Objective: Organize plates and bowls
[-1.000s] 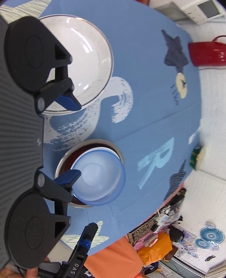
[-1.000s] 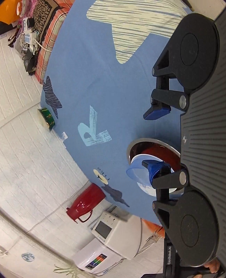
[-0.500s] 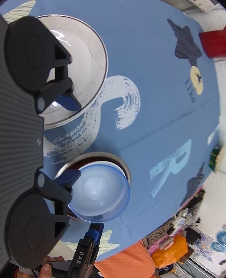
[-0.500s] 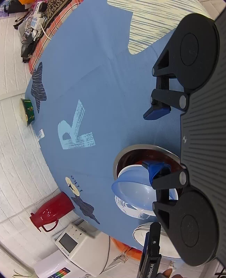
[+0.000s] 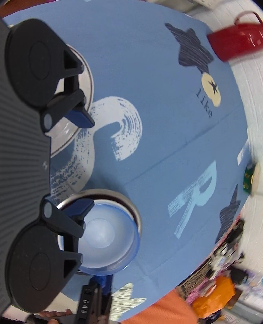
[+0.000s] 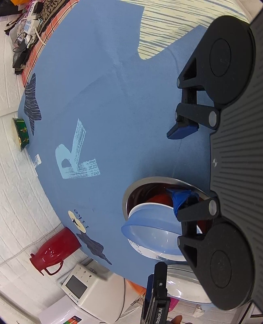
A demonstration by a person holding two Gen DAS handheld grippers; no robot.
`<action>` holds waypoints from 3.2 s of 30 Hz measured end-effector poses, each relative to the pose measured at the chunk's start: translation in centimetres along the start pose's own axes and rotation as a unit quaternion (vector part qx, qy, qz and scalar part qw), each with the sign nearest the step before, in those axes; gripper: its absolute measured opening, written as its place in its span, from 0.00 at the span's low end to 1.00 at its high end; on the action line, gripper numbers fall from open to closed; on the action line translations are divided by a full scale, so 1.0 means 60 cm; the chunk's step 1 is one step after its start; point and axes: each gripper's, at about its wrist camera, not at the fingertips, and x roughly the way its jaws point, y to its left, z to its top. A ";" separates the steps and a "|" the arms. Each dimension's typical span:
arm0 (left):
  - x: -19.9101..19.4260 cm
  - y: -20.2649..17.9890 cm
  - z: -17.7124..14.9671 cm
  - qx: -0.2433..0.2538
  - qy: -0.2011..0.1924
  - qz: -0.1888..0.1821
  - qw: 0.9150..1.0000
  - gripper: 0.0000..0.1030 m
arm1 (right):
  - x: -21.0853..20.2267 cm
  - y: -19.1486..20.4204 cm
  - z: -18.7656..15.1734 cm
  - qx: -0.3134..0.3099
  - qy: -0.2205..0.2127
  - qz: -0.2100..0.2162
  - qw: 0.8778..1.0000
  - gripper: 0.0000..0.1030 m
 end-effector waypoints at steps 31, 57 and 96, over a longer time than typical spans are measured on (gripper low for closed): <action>0.046 0.027 0.013 0.019 0.016 -0.019 1.000 0.94 | 0.040 0.027 0.050 -0.075 0.097 -0.059 0.991 0.49; -0.058 -0.073 -0.254 -0.454 -0.052 -0.122 0.881 0.95 | 0.050 0.047 0.041 -0.175 0.100 -0.048 0.978 0.61; -0.006 -0.106 -0.191 -0.452 -0.106 0.043 0.885 0.69 | 0.055 0.061 0.059 -0.292 0.094 0.014 0.952 0.23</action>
